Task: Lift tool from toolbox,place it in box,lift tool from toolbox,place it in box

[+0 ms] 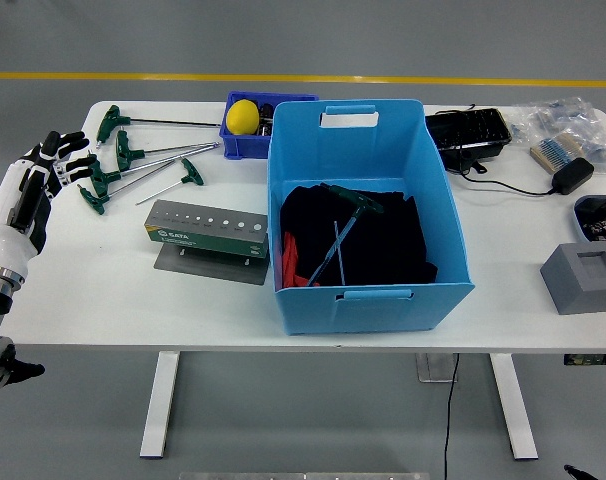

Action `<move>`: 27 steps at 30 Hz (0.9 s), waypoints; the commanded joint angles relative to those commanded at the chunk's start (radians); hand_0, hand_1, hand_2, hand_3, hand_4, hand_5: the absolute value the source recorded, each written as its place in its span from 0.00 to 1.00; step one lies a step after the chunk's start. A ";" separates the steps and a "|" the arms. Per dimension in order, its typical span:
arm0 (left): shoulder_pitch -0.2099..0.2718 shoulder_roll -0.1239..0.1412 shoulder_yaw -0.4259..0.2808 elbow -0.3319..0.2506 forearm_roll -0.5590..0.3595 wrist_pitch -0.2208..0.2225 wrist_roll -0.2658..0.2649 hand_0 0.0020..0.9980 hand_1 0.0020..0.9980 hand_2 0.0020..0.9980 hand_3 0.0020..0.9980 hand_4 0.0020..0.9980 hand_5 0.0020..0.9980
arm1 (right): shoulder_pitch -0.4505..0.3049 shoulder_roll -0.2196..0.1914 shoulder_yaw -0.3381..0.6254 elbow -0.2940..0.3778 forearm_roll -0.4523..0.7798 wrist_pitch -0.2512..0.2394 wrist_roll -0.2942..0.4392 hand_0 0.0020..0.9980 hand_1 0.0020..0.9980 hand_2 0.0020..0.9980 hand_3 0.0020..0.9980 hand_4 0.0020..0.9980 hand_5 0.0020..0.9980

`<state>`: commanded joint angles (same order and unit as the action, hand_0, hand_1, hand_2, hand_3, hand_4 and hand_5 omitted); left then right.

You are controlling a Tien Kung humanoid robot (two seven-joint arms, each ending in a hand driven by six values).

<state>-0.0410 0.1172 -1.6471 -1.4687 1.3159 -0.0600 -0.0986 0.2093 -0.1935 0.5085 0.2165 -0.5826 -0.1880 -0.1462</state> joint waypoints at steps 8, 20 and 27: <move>-0.005 -0.002 -0.008 -0.003 0.004 -0.004 0.002 0.70 0.74 0.81 0.77 0.90 0.97 | 0.002 -0.001 -0.006 0.000 0.009 0.000 0.002 0.62 0.59 0.66 0.55 0.78 0.66; 0.001 -0.003 -0.034 -0.008 0.007 -0.004 0.004 0.70 0.74 0.81 0.77 0.90 0.97 | 0.007 0.002 -0.001 -0.001 0.000 0.000 0.001 0.62 0.59 0.66 0.55 0.78 0.65; -0.001 -0.003 -0.039 -0.011 0.007 -0.004 0.004 0.70 0.74 0.81 0.77 0.90 0.97 | 0.011 0.003 -0.003 -0.002 -0.003 0.002 0.002 0.62 0.59 0.66 0.55 0.78 0.65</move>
<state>-0.0423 0.1147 -1.6857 -1.4793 1.3232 -0.0640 -0.0941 0.2203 -0.1906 0.5060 0.2148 -0.5853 -0.1861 -0.1446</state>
